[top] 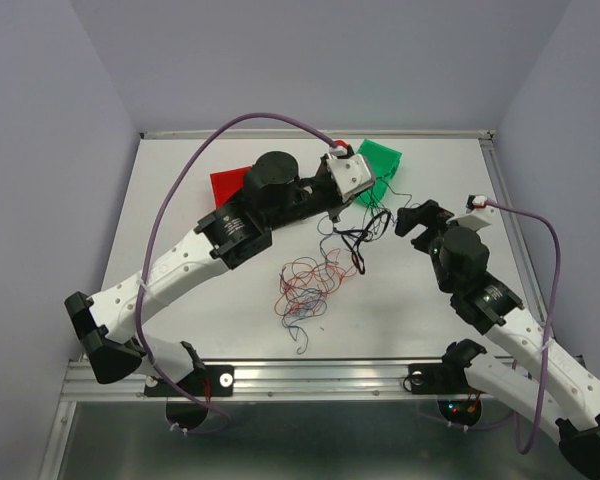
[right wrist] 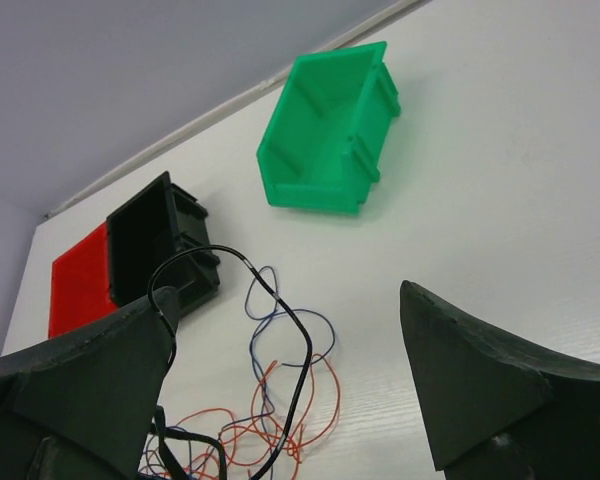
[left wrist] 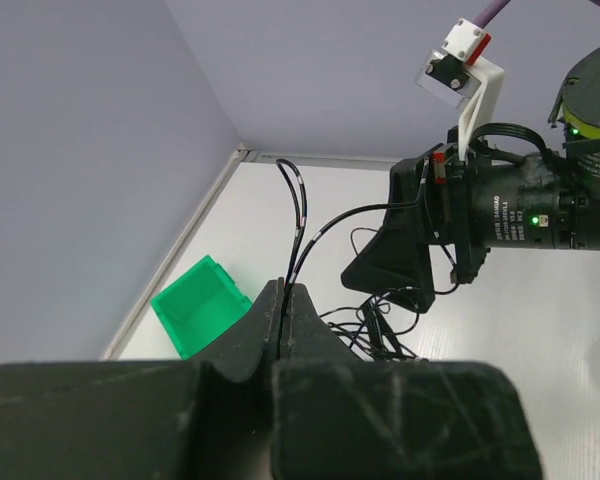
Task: Untangle the cables
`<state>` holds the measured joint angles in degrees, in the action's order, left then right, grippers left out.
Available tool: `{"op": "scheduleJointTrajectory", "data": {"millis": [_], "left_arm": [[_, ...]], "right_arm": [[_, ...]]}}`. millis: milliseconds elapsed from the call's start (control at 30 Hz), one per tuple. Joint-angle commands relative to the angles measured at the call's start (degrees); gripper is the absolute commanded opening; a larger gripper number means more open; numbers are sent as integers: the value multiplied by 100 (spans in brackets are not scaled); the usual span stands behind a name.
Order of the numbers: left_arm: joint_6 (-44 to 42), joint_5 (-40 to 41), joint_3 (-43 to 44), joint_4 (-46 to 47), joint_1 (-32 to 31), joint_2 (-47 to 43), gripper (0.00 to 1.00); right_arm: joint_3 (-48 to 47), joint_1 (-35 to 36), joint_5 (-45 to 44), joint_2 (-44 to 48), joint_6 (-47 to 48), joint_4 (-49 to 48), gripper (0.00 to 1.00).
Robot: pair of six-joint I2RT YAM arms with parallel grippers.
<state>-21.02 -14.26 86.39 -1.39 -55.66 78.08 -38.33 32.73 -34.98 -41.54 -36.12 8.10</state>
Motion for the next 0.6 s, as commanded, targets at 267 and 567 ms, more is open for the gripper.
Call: {"op": "scheduleJointTrajectory", "data": {"millis": [267,567], "left_arm": [[132,160,-61,542,-24,426,0],[519,-94,1063,377,-33,2631,0]], "right_arm": [[247,14,-1235,558,-78,-267,97],[-140,14,-2698,770,-941,1018,97]]}}
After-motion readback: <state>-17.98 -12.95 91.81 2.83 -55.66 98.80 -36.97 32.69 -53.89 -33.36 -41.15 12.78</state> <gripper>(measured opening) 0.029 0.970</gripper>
